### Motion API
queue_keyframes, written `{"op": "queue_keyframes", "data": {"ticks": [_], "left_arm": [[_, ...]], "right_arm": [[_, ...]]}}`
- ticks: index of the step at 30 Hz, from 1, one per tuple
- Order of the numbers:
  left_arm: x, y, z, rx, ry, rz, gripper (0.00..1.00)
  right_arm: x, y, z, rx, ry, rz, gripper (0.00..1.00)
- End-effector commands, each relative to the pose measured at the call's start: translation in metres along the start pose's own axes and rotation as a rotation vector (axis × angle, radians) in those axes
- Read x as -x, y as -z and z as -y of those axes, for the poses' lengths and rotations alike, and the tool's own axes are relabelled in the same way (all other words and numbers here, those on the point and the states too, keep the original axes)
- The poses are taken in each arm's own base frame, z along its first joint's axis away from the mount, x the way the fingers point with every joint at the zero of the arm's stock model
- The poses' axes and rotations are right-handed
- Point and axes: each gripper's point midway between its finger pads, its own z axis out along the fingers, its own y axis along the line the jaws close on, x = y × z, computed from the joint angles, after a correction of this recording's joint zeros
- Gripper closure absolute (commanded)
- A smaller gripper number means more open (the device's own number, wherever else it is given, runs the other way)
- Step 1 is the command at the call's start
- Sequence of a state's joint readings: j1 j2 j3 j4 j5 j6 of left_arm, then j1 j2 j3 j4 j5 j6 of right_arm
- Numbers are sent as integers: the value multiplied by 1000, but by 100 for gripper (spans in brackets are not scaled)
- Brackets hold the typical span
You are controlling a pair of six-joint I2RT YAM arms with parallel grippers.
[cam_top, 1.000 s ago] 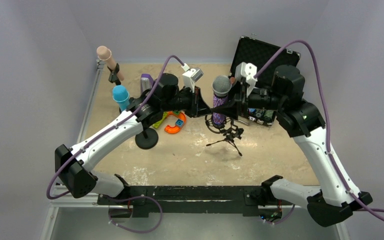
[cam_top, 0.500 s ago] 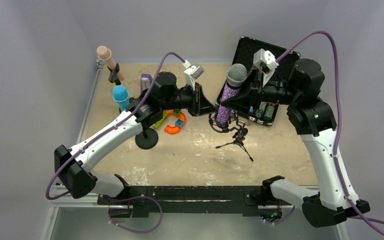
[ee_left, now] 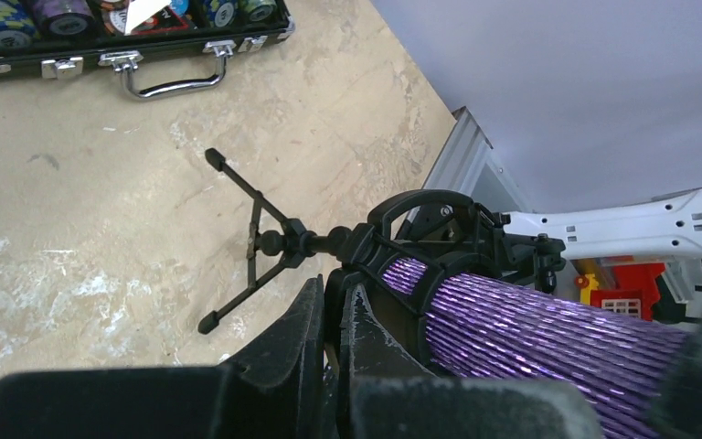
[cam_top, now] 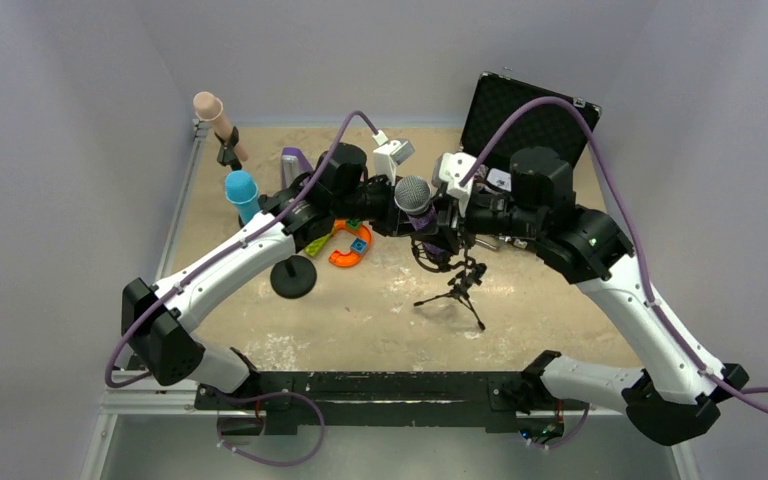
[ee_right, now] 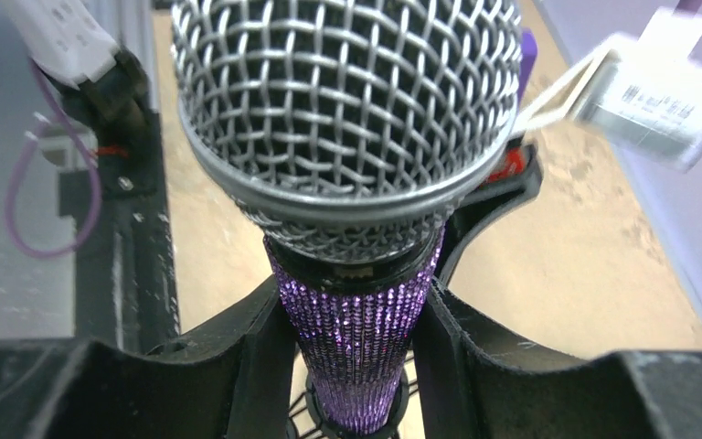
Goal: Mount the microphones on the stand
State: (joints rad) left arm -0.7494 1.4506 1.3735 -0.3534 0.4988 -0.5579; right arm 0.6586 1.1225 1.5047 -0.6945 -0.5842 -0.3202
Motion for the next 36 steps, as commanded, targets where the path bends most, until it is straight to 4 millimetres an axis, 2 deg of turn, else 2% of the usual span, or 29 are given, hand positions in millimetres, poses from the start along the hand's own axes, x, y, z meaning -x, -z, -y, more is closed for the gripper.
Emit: {"op": "queue_keyframes", "data": {"ticks": [1, 3, 6, 10, 13, 14, 15, 18, 20, 22, 26, 30, 36], "left_arm": [[53, 20, 41, -90, -79, 149, 100], [52, 19, 39, -89, -78, 148, 100], [53, 17, 39, -93, -76, 148, 100], [56, 16, 41, -100, -81, 154, 100], [58, 17, 43, -106, -85, 158, 100], [58, 16, 42, -105, -83, 156, 100], [58, 16, 42, -109, -83, 157, 100], [57, 15, 44, -120, -79, 156, 100], [58, 15, 43, -120, -76, 156, 100], [59, 17, 43, -120, -76, 161, 100], [63, 22, 44, -113, -68, 178, 84], [63, 25, 39, -90, -59, 178, 69], [60, 29, 24, -44, -35, 186, 58]], "right_arm": [[-47, -2, 21, -131, 67, -137, 100], [-79, -11, 16, -107, 32, -189, 100], [-105, -16, 15, -92, -47, -201, 100], [-123, -8, 25, -67, -187, -199, 100], [-128, -8, 16, -19, -189, -185, 100], [-126, -8, 12, 5, -192, -180, 100], [-122, -7, 8, 29, -191, -176, 92], [-96, -1, 3, 73, -168, -150, 62], [-73, 6, -1, 92, -146, -113, 37], [-51, 14, -2, 92, -120, -74, 22], [-21, 28, -6, 86, -78, -35, 15], [-24, 34, -6, 62, -67, -46, 11], [-28, 39, -3, 41, -78, -41, 11]]}}
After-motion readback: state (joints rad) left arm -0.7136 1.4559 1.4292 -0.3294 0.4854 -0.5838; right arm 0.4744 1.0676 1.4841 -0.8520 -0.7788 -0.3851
